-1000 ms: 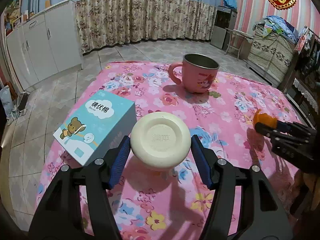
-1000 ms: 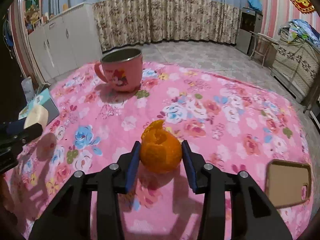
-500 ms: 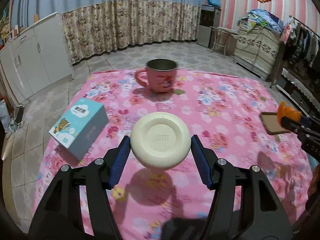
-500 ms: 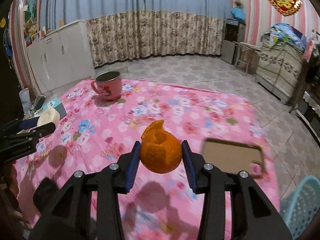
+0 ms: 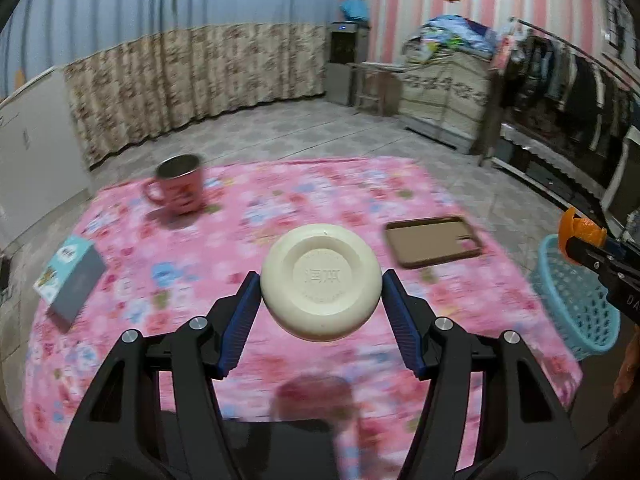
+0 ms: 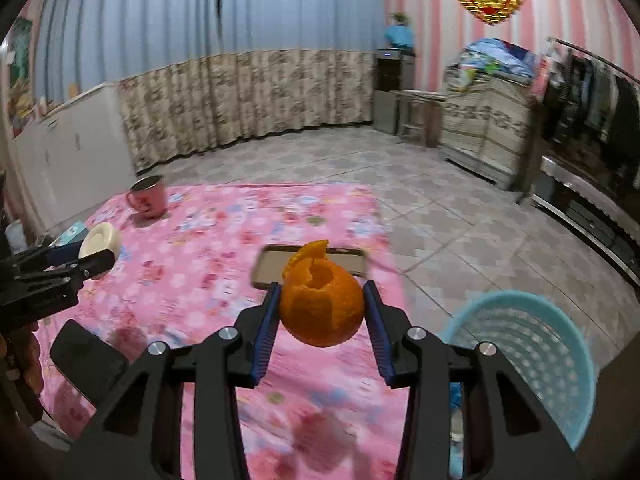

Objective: Collect trash
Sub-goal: 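Carry the white disc and peeled orange over the blue basket with both tools, then open the left tool over the basket while the right tool releases the orange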

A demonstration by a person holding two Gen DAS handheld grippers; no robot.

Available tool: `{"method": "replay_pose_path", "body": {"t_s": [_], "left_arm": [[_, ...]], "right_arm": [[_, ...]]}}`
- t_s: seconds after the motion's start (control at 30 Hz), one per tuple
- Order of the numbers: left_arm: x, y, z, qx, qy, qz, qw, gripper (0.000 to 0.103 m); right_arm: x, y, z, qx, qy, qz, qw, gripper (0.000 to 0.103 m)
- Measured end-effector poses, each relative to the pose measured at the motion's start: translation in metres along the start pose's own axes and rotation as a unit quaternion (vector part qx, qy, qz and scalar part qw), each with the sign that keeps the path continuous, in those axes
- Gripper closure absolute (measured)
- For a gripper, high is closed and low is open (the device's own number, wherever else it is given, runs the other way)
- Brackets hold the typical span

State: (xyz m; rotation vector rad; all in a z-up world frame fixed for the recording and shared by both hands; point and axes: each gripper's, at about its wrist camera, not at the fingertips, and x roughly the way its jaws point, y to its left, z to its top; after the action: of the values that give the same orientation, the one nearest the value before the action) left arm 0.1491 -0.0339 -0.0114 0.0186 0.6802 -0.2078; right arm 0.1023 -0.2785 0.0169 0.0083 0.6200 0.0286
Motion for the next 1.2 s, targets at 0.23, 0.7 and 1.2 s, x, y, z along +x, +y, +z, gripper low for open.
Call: {"method": "replay_pose_path", "body": {"t_s": [0.23,0.7,1.2], "left_arm": [[0.011,-0.099,0.008,0.058,-0.003,-0.064,0.9962,0.042],[0.044,-0.246,-0.006,0.144,0.012,-0.154,0.9774,0.042],[0.058,-0.306,0.003,0.162,0.024,-0.193,0.9673,0.04]], "right_arm": [[-0.028,-0.075,-0.021,0.051,-0.008,-0.062,0.997,0.061],[-0.043,-0.176,-0.063,0.129,0.001,-0.138,0.982,0.061],[-0.045,-0.215,-0.084,0.169,0.002,-0.152,0.974,0.061]]}}
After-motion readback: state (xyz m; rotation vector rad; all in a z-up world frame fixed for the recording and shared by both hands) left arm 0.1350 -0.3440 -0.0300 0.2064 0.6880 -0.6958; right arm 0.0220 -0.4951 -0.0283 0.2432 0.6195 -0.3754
